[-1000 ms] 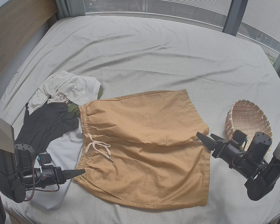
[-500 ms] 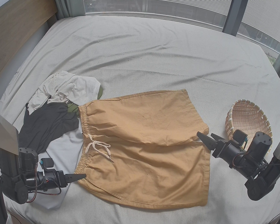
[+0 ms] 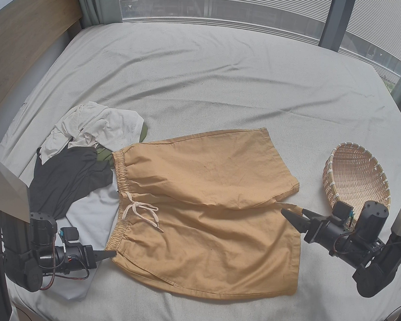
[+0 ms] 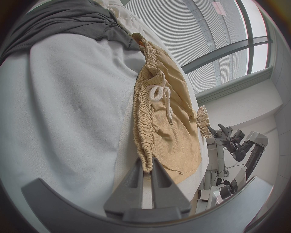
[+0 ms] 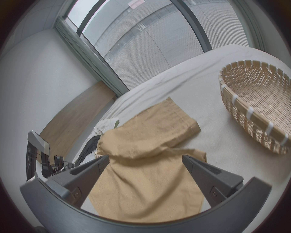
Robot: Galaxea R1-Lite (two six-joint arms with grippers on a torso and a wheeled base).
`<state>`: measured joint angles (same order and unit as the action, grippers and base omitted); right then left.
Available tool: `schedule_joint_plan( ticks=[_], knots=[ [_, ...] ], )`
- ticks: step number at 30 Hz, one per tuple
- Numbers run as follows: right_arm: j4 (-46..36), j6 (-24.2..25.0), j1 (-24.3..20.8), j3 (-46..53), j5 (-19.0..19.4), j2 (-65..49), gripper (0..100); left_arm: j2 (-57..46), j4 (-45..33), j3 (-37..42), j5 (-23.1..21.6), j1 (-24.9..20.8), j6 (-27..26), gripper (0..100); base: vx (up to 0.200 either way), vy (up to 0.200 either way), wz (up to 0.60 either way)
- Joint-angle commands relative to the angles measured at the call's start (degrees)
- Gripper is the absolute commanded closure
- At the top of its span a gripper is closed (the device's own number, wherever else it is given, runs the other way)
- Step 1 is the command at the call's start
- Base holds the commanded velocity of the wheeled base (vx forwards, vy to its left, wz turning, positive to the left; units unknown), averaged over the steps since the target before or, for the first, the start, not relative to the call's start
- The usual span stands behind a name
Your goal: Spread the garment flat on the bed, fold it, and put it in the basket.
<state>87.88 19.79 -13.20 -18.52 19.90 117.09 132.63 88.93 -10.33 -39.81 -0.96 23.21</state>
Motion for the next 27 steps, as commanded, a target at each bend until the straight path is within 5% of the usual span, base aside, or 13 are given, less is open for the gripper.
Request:
schedule_joint_plan(
  ticks=[1,11,27],
  knots=[
    [-0.17,-1.50,0.46,3.75,0.06,0.24,0,-0.18,0.28,-0.22,-0.09,-0.27,-0.10,100,0.000,0.000,0.00],
    [-0.17,-11.61,2.83,11.75,0.14,3.32,0,-0.09,0.28,-0.22,-0.09,-0.71,-0.10,100,0.000,0.000,0.00],
    [-0.26,-16.53,2.22,18.52,0.14,10.97,0,0.17,0.28,-0.22,-0.09,-0.62,-1.24,100,0.000,0.000,0.00]
  ],
)
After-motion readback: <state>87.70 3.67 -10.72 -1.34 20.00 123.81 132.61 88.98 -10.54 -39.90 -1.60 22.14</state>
